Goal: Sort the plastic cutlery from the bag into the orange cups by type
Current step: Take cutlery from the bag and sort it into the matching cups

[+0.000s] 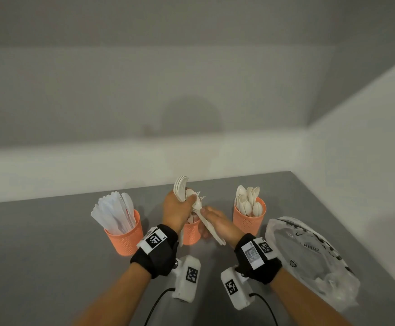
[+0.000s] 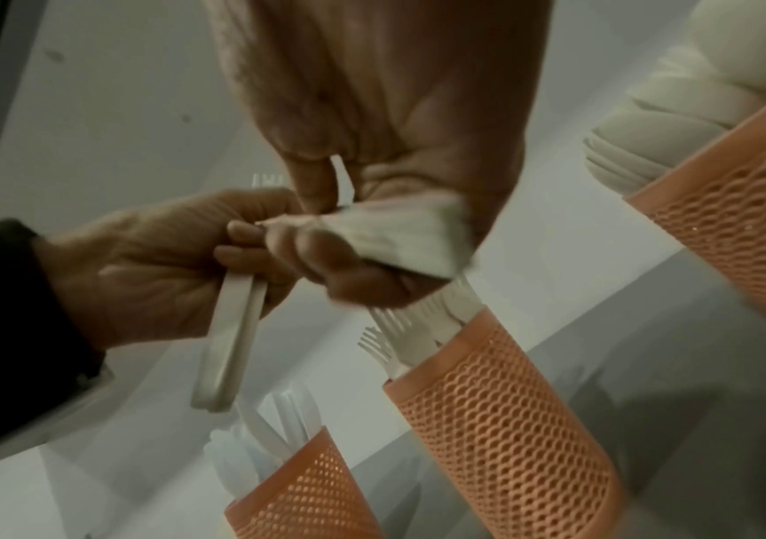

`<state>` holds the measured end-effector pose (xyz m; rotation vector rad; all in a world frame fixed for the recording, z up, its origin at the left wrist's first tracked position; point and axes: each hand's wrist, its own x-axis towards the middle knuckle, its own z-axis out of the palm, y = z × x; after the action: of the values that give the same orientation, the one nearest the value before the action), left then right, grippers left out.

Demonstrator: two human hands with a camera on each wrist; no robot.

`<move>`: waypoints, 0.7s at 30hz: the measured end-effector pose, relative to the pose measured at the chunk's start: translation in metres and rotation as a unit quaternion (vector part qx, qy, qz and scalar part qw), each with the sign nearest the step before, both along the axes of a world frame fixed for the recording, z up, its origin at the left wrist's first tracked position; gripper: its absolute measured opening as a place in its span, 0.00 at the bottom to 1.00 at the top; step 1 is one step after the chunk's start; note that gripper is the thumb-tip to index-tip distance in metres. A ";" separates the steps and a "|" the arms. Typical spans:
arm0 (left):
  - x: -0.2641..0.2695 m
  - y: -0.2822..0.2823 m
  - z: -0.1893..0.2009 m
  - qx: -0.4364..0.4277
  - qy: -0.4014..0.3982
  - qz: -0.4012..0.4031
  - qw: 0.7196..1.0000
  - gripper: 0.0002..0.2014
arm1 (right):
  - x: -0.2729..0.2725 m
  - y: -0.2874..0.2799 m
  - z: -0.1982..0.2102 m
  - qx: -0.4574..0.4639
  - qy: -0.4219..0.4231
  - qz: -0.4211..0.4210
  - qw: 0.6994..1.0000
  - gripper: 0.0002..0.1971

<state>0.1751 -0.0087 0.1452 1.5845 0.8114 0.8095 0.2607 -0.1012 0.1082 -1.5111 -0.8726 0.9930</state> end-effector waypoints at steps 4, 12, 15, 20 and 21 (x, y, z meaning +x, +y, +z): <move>0.007 -0.015 0.001 0.039 -0.013 -0.013 0.999 0.04 | 0.001 0.007 0.016 0.032 0.026 -0.064 0.997 0.10; 0.003 -0.004 0.007 -0.094 -0.085 0.002 0.992 0.16 | 0.036 -0.015 0.033 0.137 0.172 -0.258 0.941 0.13; -0.009 0.020 0.004 -0.075 -0.084 0.060 0.992 0.19 | 0.063 -0.033 0.053 0.205 0.213 -0.314 0.902 0.18; -0.005 0.042 0.013 -0.107 -0.162 0.134 0.972 0.22 | 0.112 -0.041 0.066 0.258 0.126 -0.407 0.867 0.24; -0.001 0.043 0.015 -0.105 -0.173 0.136 0.970 0.23 | 0.118 -0.040 0.065 0.257 0.135 -0.420 0.860 0.25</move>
<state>0.1737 0.0344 0.1602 1.1159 0.8359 1.1214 0.3787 -0.1413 0.1731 -1.0642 -0.1754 0.2628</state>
